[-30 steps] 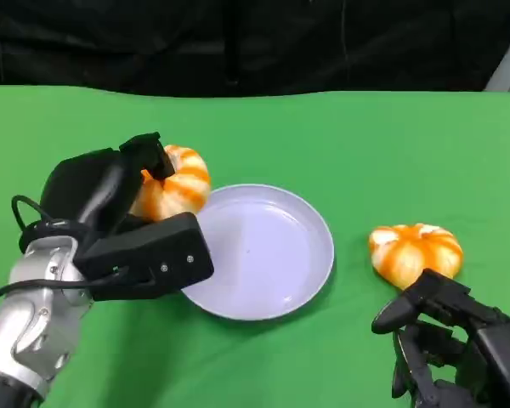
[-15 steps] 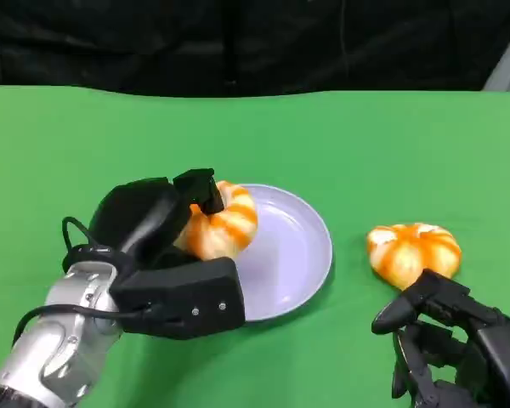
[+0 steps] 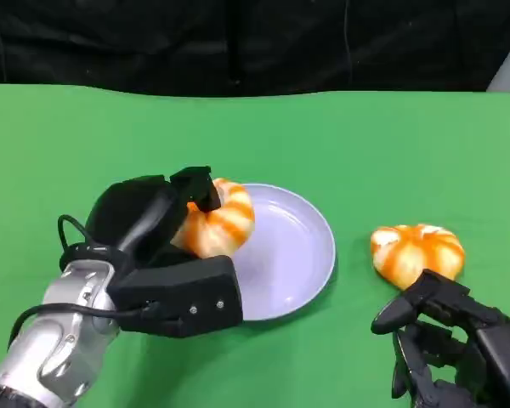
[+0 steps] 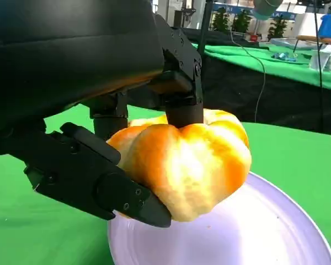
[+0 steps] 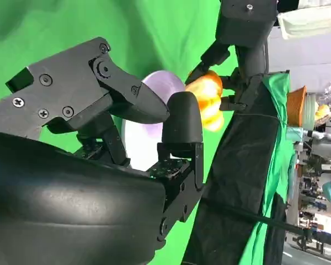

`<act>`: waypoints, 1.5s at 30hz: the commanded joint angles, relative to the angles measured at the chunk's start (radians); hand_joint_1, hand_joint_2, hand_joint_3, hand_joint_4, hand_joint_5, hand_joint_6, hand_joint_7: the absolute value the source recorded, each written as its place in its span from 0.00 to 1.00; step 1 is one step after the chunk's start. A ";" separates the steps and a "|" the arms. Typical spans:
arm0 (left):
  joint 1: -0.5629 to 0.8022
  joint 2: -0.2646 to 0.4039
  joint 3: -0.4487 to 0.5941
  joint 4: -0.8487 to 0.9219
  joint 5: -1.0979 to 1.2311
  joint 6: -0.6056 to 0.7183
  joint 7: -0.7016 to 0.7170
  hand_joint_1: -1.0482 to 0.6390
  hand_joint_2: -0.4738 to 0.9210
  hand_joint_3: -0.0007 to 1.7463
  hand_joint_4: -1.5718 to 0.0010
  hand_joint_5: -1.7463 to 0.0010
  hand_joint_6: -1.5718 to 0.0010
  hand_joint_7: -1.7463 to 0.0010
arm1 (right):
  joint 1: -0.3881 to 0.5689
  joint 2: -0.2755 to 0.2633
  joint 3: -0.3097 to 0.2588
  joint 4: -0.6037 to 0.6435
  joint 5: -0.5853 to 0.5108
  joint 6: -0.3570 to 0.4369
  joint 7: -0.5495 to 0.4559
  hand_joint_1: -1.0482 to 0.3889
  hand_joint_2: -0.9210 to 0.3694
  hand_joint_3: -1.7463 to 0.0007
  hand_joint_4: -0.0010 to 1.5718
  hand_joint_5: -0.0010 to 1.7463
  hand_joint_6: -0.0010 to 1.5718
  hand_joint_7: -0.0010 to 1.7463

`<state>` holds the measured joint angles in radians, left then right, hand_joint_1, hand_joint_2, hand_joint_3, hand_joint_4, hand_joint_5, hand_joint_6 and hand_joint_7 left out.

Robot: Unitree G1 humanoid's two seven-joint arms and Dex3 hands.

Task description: Grasp the bread from the table and place it into the plate.

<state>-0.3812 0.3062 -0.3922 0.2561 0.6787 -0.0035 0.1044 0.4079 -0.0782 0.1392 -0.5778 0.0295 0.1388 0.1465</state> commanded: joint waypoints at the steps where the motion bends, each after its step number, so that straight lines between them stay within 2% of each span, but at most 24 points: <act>1: -0.001 0.011 0.010 -0.009 0.007 -0.003 -0.009 0.57 0.96 0.17 0.49 0.00 0.51 0.22 | 0.005 -0.006 -0.002 -0.014 0.004 -0.003 -0.002 0.67 0.20 0.40 0.47 1.00 0.41 0.90; 4: -0.004 0.001 -0.015 -0.017 0.022 0.005 -0.030 0.57 0.95 0.18 0.49 0.00 0.51 0.22 | 0.005 -0.005 0.000 -0.013 0.003 -0.005 -0.003 0.67 0.20 0.40 0.47 1.00 0.41 0.90; 5: -0.007 -0.007 -0.033 -0.024 0.033 0.011 -0.047 0.56 0.93 0.20 0.49 0.00 0.45 0.39 | 0.004 -0.004 0.002 -0.012 0.002 -0.007 -0.003 0.67 0.20 0.40 0.47 1.00 0.41 0.90; 6: -0.008 -0.012 -0.045 -0.029 0.042 0.016 -0.059 0.56 0.92 0.21 0.49 0.00 0.41 0.48 | 0.004 -0.004 0.003 -0.012 0.002 -0.008 -0.003 0.67 0.20 0.40 0.47 1.00 0.41 0.90; 8: -0.007 -0.016 -0.050 -0.034 0.049 0.021 -0.069 0.56 0.91 0.23 0.49 0.00 0.37 0.55 | 0.004 -0.004 0.004 -0.012 0.002 -0.008 -0.003 0.67 0.20 0.40 0.47 1.00 0.41 0.90; 11: -0.005 -0.019 -0.047 -0.038 0.054 0.024 -0.074 0.56 0.91 0.23 0.49 0.00 0.36 0.57 | 0.003 -0.004 0.004 -0.012 0.002 -0.008 -0.004 0.67 0.20 0.41 0.47 1.00 0.41 0.90; 34: -0.002 -0.024 -0.041 -0.040 0.063 0.023 -0.080 0.56 0.89 0.26 0.49 0.00 0.35 0.60 | 0.003 -0.005 0.004 -0.012 0.002 -0.008 -0.005 0.67 0.19 0.41 0.47 1.00 0.40 0.91; 37: -0.067 -0.068 -0.069 0.121 0.048 -0.019 -0.067 0.57 0.90 0.26 0.50 0.00 0.34 0.59 | 0.004 -0.002 0.011 -0.019 0.000 -0.001 -0.008 0.67 0.19 0.41 0.47 1.00 0.40 0.91; 42: -0.094 -0.088 -0.069 0.185 0.047 -0.040 -0.052 0.57 0.90 0.27 0.51 0.00 0.35 0.58 | 0.005 -0.003 0.013 -0.022 0.000 0.001 -0.011 0.68 0.19 0.41 0.47 1.00 0.40 0.91; 43: -0.101 -0.096 -0.069 0.197 0.047 -0.039 -0.050 0.57 0.90 0.27 0.51 0.00 0.40 0.49 | 0.006 -0.004 0.013 -0.024 -0.001 0.002 -0.011 0.68 0.19 0.41 0.47 1.00 0.40 0.91; 45: -0.104 -0.111 -0.069 0.216 0.044 -0.039 -0.042 0.57 0.90 0.27 0.52 0.00 0.45 0.40 | 0.008 -0.005 0.014 -0.027 0.000 0.000 -0.010 0.68 0.19 0.41 0.47 1.00 0.40 0.91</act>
<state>-0.4672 0.2039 -0.4673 0.4455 0.7335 -0.0424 0.0384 0.4072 -0.0781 0.1546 -0.5846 0.0287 0.1389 0.1404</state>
